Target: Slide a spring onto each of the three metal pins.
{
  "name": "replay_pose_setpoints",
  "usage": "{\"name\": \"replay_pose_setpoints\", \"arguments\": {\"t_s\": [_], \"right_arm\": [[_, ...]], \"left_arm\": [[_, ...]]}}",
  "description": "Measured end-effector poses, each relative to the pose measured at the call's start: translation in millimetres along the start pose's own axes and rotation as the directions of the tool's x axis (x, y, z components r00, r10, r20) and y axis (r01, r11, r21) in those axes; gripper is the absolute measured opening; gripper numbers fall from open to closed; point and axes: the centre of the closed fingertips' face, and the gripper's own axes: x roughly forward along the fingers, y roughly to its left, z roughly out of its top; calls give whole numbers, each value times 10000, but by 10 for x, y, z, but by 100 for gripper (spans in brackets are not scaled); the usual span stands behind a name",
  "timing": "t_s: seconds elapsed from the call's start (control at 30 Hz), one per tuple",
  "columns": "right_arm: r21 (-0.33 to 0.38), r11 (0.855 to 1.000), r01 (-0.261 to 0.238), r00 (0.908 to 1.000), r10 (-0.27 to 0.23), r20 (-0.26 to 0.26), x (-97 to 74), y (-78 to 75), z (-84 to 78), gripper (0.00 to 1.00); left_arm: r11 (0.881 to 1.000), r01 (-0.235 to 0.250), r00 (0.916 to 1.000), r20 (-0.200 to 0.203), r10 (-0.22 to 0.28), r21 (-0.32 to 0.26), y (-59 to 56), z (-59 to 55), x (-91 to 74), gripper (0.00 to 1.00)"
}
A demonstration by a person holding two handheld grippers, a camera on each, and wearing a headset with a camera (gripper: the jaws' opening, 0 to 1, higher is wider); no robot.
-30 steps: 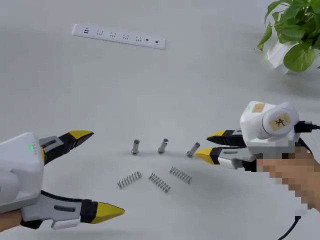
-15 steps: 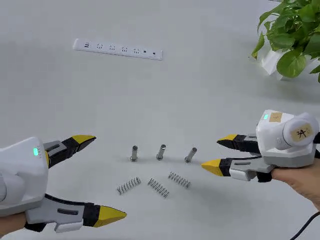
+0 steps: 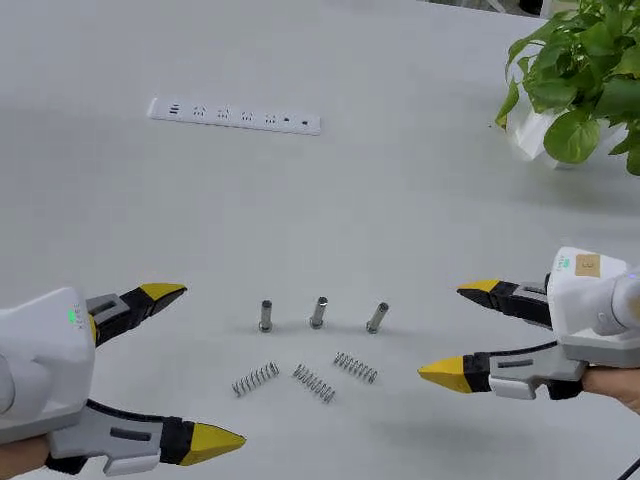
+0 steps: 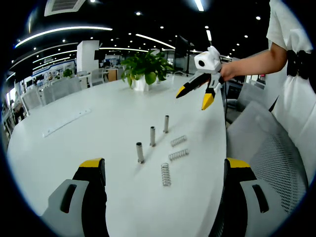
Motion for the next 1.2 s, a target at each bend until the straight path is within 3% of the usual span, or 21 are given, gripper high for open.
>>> {"name": "replay_pose_setpoints", "arguments": {"t_s": [0.4,0.7,0.97,1.03,1.13,1.2], "right_arm": [[-132,9995,-301,9986,307,439,-84,36,-135,92],[-170,9987,-479,9974,487,535,-92,84,-150,94],[-103,9987,-499,9966,505,647,-82,112,-157,93],[-94,9987,-496,9966,501,651,-75,110,-169,93],[-35,9989,-469,9965,470,687,-77,104,-180,92],[-7,9990,-445,9965,444,714,-85,96,-182,92]], "left_arm": [[9999,-111,9997,-221,110,-26,12,-51,-7,99],[9995,-328,9984,-460,329,20,89,-92,-6,95],[9981,-566,9919,-1125,587,223,171,-216,42,85],[9981,-610,9859,-1556,620,110,175,-291,63,81],[9981,-568,9854,-1597,598,233,172,-318,112,76],[9986,-524,9791,-1969,503,-55,153,-389,126,71]]}}
